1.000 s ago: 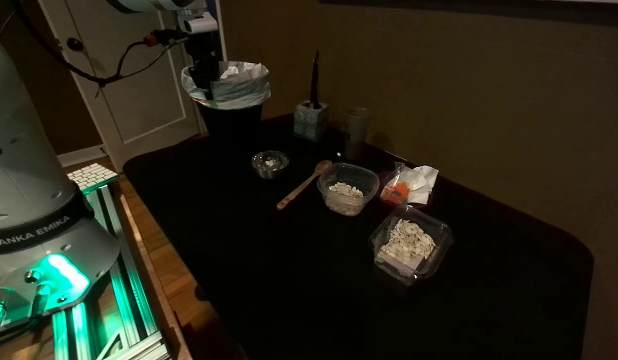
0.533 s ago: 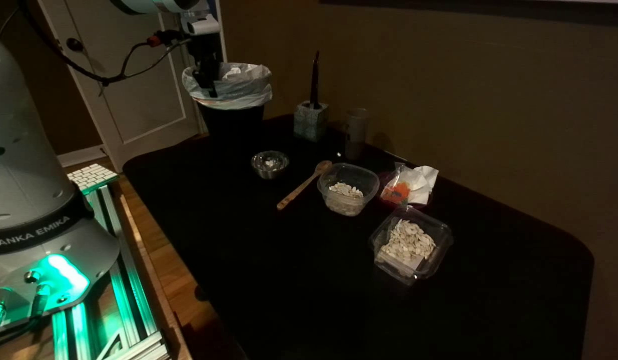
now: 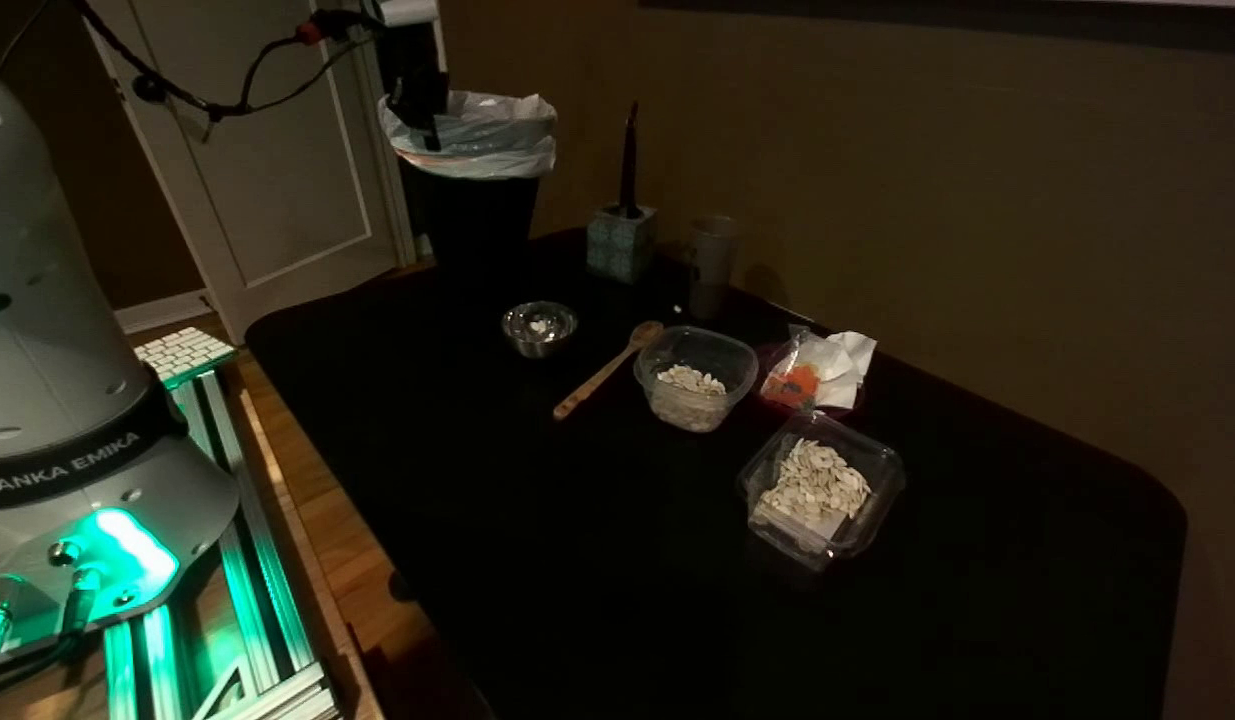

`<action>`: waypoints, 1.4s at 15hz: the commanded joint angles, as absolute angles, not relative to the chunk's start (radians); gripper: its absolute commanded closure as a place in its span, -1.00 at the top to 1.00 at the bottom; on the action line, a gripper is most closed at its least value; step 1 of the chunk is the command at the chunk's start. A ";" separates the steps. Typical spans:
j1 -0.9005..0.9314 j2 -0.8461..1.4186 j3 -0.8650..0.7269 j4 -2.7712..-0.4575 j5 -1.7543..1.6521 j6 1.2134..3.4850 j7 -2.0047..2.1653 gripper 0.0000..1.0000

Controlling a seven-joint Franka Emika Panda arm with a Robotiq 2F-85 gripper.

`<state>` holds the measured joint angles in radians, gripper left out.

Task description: Pick up the black bin and put it on the top right side of the table

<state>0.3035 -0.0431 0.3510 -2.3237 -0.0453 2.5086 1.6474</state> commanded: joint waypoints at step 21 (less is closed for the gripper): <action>0.215 -0.560 0.372 -2.238 -0.006 2.147 1.916 -0.98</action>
